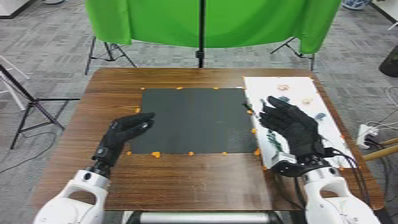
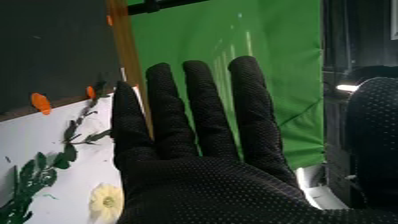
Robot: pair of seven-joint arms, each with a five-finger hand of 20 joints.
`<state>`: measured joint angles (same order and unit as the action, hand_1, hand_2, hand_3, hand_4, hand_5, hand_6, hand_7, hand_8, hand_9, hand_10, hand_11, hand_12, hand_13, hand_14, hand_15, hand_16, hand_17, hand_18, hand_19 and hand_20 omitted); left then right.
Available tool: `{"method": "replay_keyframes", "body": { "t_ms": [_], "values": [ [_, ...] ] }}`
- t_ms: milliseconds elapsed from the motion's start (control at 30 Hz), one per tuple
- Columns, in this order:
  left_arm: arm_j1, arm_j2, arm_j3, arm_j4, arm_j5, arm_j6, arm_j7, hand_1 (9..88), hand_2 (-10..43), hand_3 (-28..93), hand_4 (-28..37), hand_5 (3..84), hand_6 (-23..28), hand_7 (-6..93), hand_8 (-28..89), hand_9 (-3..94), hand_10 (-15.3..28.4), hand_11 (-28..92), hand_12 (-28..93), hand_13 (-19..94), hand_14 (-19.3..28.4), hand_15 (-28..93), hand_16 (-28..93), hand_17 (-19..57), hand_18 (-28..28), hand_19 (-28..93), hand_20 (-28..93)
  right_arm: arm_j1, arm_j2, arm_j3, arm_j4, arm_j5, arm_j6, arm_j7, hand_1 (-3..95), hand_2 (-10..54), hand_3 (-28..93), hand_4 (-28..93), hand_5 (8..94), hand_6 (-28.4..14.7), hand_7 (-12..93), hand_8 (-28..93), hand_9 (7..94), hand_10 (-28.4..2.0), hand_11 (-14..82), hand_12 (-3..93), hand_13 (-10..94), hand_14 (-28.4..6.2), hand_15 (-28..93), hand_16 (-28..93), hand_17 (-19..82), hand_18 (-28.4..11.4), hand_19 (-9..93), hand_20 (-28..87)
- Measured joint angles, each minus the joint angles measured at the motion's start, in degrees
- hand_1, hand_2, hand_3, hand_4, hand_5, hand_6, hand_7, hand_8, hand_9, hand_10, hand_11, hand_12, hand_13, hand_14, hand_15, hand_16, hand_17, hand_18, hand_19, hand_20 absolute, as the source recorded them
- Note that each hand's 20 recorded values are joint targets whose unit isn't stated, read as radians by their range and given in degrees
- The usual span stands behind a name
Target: Arrange flowers
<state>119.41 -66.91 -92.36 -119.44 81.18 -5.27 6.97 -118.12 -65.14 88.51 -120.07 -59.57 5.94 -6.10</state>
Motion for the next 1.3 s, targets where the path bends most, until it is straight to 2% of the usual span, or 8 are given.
{"method": "replay_keyframes", "body": {
  "t_ms": [100,233,433,567,667,833,1133,1300],
  "values": [
    [0.9,2.11,-0.87,-0.82,3.1,-1.48,-0.12,33.4,-0.2,60,-15.7,49.9,6.0,10.0,-4,44.5,14.2,21,15,29,17.8,31,4,-1.4,14.5,15,21,-0.2,0.0,0.2,-0.1,0.0,0.0,0.1,10.1,4.3,75,-14,46.3,-0.5,14,-7,47.7,-16.1,6.0,16.4,37,-17.5,11,23,17,-18.3,15,27],
    [1.9,2.96,-0.87,-1.25,6.19,-0.7,0.66,33.5,-0.6,60,-15.4,49.9,5.9,10.1,-4,44.4,14.0,21,15,30,17.7,31,4,-1.3,14.5,15,21,-0.6,0.0,0.4,-0.2,0.0,0.0,0.2,10.2,4.2,75,-14,46.3,-0.5,14,-7,47.6,-16.1,6.0,16.4,37,-17.4,11,23,17,-18.3,15,27],
    [2.7,2.21,0.91,-1.11,4.73,5.87,2.99,33.8,-0.8,60,-15.4,49.7,5.7,10.6,-4,44.3,14.0,21,15,29,17.5,31,4,-1.2,14.5,15,21,-0.4,0.0,0.1,-0.2,-0.1,0.0,0.0,14.0,-0.3,75,-13,46.2,-0.4,14,-7,47.3,-16.0,6.1,16.8,37,-17.0,11,23,17,-18.2,16,27],
    [2.8,1.51,0.94,-1.07,4.4,5.77,3.21,33.8,-0.8,60,-15.5,49.7,5.7,10.8,-4,44.3,14.0,21,15,29,17.4,31,5,-1.2,14.5,15,21,0.0,0.5,-1.0,-0.3,-1.9,1.9,-0.6,20.4,-5.5,73,-14,46.8,-0.8,18,-9,49.9,-15.8,7.2,19.0,44,-15.8,13,25,23,-19.2,32,35],
    [2.8,1.32,0.91,-1.07,4.37,5.68,3.2,33.9,-0.8,60,-15.5,49.9,5.7,10.9,-4,44.4,14.0,21,15,30,17.5,31,4,-1.1,14.4,15,21,0.5,1.3,-3.3,-1.5,-10.4,9.5,0.8,22.5,-9.2,67,-19,50.2,-3.1,18,-8,54.9,-17.3,13.1,21.6,55,-15.8,27,24,29,-20.5,54,42],
    [3.1,1.08,0.57,-1.19,4.36,5.54,3.09,34.0,-0.7,60,-15.6,50.0,5.7,11.0,-4,44.4,14.0,21,15,30,17.5,31,5,-1.2,14.5,15,21,2.2,4.1,-7.7,-5.3,-29.9,23.2,18.1,25.1,-9.5,60,-28,57.2,-4.4,21,-6,62.3,-18.2,23.9,26.1,63,-16.2,47,26,35,-21.6,71,50],
    [4.0,0.97,-0.27,-1.74,4.4,5.67,2.96,34.1,-0.6,60,-15.4,50.1,5.7,11.0,-4,44.6,14.0,22,15,30,17.6,32,4,-1.2,14.5,15,21,2.3,14.4,-8.3,-5.8,-51.1,10.2,36.0,26.3,-9.5,64,-28,58.0,-6.4,22,-4,61.5,-18.8,26.6,28.2,62,-16.2,57,27,37,-22.6,78,52],
    [4.1,0.97,-0.29,-1.84,4.48,5.67,2.54,34.1,-0.7,60,-15.3,50.1,5.8,11.0,-4,44.6,14.1,22,15,30,17.7,32,4,-1.2,14.5,15,21,1.5,18.4,-10.1,-4.3,-65.8,10.5,39.7,27.6,-9.5,65,-28,56.4,-6.4,30,-5,59.1,-18.8,34.8,32.6,62,-16.4,62,28,37,-22.7,81,53]
  ]
}}
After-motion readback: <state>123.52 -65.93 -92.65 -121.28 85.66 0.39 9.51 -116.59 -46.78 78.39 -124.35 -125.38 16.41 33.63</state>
